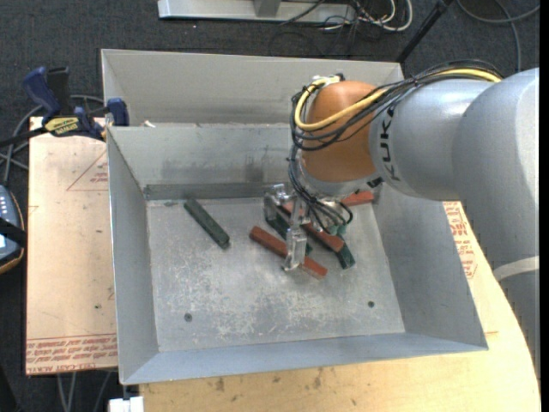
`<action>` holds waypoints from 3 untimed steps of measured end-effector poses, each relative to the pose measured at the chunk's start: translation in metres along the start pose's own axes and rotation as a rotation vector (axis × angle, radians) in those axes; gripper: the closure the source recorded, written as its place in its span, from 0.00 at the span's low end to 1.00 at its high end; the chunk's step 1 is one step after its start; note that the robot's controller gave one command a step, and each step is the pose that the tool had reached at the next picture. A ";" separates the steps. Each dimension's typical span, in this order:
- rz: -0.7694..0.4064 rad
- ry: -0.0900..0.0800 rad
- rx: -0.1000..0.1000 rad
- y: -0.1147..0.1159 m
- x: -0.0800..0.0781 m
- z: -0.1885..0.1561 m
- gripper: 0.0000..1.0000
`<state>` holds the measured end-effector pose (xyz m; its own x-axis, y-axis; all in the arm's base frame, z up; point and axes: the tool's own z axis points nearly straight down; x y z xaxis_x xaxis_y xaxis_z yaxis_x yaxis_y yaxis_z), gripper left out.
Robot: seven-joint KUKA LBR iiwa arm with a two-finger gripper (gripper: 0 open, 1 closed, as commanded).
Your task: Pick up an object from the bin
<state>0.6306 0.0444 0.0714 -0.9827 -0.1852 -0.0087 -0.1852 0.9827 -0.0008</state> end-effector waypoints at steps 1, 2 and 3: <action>0.130 0.004 -0.002 -0.013 0.021 0.000 0.00; 0.337 0.004 -0.001 0.003 0.032 0.000 0.00; 0.339 -0.003 -0.001 0.002 0.029 -0.004 1.00</action>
Offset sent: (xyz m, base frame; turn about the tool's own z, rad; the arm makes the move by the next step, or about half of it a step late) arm -0.0195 -0.0177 -0.0014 0.1313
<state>0.6014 0.0407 0.0750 -0.9883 0.1518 -0.0111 0.1518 0.9884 0.0039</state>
